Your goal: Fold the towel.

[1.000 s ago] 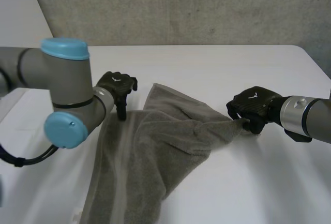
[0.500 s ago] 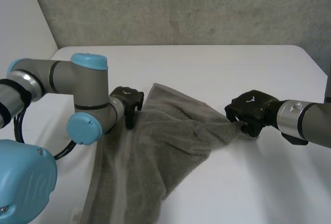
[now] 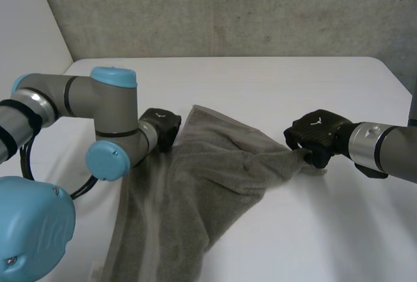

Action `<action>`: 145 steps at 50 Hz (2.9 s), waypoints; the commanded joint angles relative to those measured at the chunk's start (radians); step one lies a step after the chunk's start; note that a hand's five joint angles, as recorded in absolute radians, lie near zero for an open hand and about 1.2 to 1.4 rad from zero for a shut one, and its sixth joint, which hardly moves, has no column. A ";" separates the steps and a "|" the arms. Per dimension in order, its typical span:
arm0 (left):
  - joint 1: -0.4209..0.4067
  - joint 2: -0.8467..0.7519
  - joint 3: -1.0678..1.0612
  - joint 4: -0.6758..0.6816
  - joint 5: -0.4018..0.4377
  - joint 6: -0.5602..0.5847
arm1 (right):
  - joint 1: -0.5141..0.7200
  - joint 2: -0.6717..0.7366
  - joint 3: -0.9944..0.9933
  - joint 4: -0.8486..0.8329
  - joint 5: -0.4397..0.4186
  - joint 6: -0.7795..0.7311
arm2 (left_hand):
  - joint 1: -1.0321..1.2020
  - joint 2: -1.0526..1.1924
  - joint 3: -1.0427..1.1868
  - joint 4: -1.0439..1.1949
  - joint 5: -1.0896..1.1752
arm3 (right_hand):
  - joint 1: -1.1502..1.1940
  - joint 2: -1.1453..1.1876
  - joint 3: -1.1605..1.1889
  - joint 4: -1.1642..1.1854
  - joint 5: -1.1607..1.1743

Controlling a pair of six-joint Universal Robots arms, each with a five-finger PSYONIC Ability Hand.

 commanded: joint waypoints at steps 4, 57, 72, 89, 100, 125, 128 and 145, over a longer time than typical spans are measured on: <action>-0.001 0.040 0.000 0.004 -0.005 -0.002 | 0.006 0.019 -0.053 -0.003 0.004 0.002 | 0.237 0.221 0.222 0.221 0.230 | 0.057 0.067 0.068 0.057 0.054; 0.103 0.272 0.059 -0.047 -0.125 -0.351 | 0.069 0.056 -0.372 -0.195 0.113 0.025 | 0.237 0.221 0.222 0.221 0.230 | 0.057 0.067 0.068 0.057 0.054; 0.086 0.374 -0.571 0.200 -0.054 -0.165 | 0.046 0.155 -0.006 -0.250 0.146 -0.089 | 0.237 0.221 0.222 0.221 0.230 | 0.057 0.067 0.068 0.057 0.054; 0.089 0.595 -0.767 0.265 -0.017 -0.154 | 0.044 -0.006 0.205 -0.284 0.098 0.028 | 0.237 0.221 0.222 0.221 0.230 | 0.057 0.067 0.068 0.057 0.054; 0.100 0.680 -0.814 0.294 -0.017 -0.154 | 0.038 -0.063 0.238 -0.422 0.092 0.221 | 0.237 0.221 0.222 0.221 0.230 | -0.459 -0.448 -0.447 -0.459 -0.461; 0.133 0.680 -0.630 0.289 -0.022 -0.153 | -0.057 -0.136 0.441 -0.534 0.104 0.578 | 0.237 0.221 0.222 0.221 0.230 | -1.165 -1.154 -1.153 -1.165 -1.168; 0.169 0.684 -0.607 0.286 -0.019 -0.153 | -0.050 -0.152 0.462 -0.563 0.106 0.584 | 0.237 0.221 0.222 0.221 0.230 | -1.165 -1.154 -1.153 -1.165 -1.168; 0.203 0.701 -0.549 0.279 -0.017 -0.159 | 0.131 0.008 0.343 -0.700 0.259 0.681 | 0.237 0.221 0.222 0.221 0.230 | -1.165 -1.154 -1.153 -1.165 -1.168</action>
